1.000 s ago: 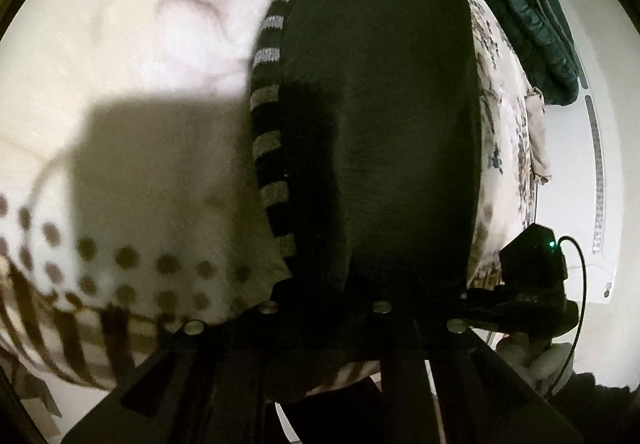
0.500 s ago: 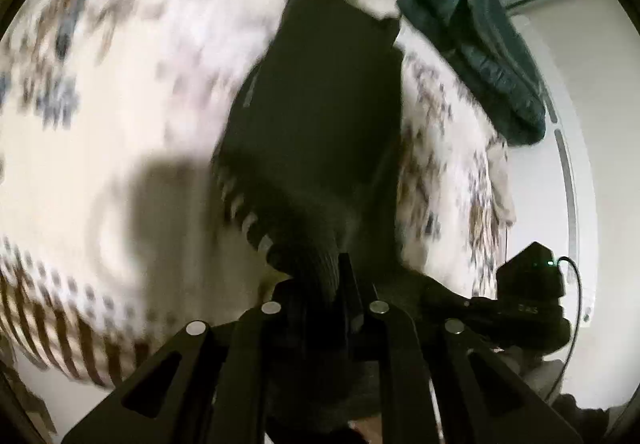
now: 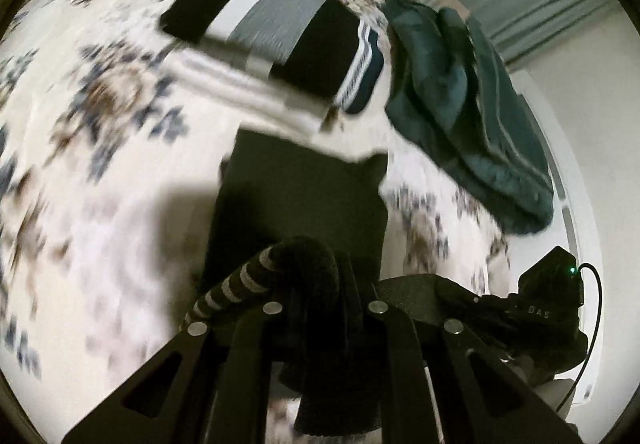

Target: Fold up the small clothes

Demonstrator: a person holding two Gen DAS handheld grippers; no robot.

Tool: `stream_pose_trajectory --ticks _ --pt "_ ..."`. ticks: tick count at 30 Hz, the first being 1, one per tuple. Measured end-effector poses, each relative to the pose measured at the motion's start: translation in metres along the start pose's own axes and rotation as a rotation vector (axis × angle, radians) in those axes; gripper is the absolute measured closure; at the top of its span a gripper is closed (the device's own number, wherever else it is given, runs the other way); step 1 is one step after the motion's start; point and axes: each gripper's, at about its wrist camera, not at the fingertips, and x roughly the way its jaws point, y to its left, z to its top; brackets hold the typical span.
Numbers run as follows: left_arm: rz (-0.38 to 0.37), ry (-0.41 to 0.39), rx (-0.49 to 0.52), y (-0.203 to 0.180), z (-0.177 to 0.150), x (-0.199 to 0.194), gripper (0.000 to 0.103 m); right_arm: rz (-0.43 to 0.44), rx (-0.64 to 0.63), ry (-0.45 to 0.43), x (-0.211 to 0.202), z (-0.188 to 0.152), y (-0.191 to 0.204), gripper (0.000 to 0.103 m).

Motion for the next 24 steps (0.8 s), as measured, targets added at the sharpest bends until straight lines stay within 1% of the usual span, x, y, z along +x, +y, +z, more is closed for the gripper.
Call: stream_pose_trajectory --ticks 1,2,3,4,5,6,7,8,9,10,12,13,14,16,17,18,19,21,22,23,24 --pt "0.003 -0.008 0.003 -0.002 0.018 0.012 0.094 -0.009 -0.001 -0.013 0.008 0.026 0.003 0.094" --pt "0.002 -0.001 0.004 -0.004 0.033 0.024 0.094 -0.013 -0.003 -0.011 0.018 0.044 0.004 0.094" --pt "0.008 0.014 -0.010 -0.004 0.049 0.038 0.093 -0.018 -0.002 -0.007 0.026 0.064 0.006 0.094" --pt "0.009 0.034 -0.036 0.000 0.066 0.053 0.092 -0.029 0.009 -0.008 0.036 0.081 0.007 0.090" --pt "-0.005 0.056 -0.062 0.006 0.081 0.068 0.089 -0.032 0.030 -0.012 0.044 0.099 0.006 0.090" --pt "-0.003 0.076 -0.086 0.012 0.093 0.081 0.087 -0.028 0.048 -0.022 0.051 0.116 0.005 0.088" --pt "-0.002 0.094 -0.104 0.016 0.100 0.089 0.083 -0.028 0.061 -0.026 0.057 0.129 0.002 0.072" --pt "-0.009 0.114 -0.122 0.023 0.105 0.097 0.082 -0.023 0.073 -0.031 0.059 0.142 0.000 0.061" --pt "-0.011 0.130 -0.137 0.029 0.108 0.104 0.080 -0.024 0.077 -0.041 0.058 0.148 -0.001 0.045" --pt "-0.016 0.127 -0.149 0.037 0.107 0.106 0.080 -0.024 0.071 -0.054 0.055 0.151 -0.002 0.039" --pt "-0.034 0.100 -0.162 0.048 0.101 0.100 0.078 -0.044 0.042 -0.050 0.050 0.150 -0.004 0.038" --pt "-0.039 0.097 -0.169 0.054 0.097 0.096 0.074 -0.059 0.036 -0.036 0.049 0.146 -0.009 0.038" --pt "-0.026 0.089 -0.181 0.059 0.093 0.093 0.069 -0.074 0.034 -0.021 0.048 0.140 -0.014 0.038" --pt "-0.006 0.069 -0.183 0.068 0.080 0.078 0.064 -0.109 0.018 0.015 0.046 0.129 -0.022 0.038" --pt "-0.007 0.054 -0.185 0.072 0.071 0.069 0.061 -0.147 0.002 0.032 0.045 0.118 -0.029 0.038" --pt "-0.007 0.043 -0.188 0.075 0.061 0.059 0.060 -0.175 -0.011 0.039 0.045 0.113 -0.033 0.034" --pt "-0.008 0.030 -0.190 0.079 0.047 0.048 0.059 -0.197 -0.024 0.047 0.045 0.109 -0.039 0.028" --pt "-0.017 0.018 -0.220 0.091 0.022 0.030 0.049 -0.213 -0.043 0.069 0.047 0.105 -0.052 0.024" --pt "-0.034 0.011 -0.244 0.097 0.006 0.022 0.041 -0.220 -0.047 0.083 0.049 0.105 -0.060 0.023" --pt "-0.052 0.003 -0.271 0.104 -0.009 0.015 0.038 -0.226 -0.049 0.107 0.053 0.107 -0.069 0.022" --pt "-0.072 0.004 -0.306 0.111 -0.029 0.009 0.035 -0.217 -0.047 0.132 0.057 0.110 -0.075 0.016"
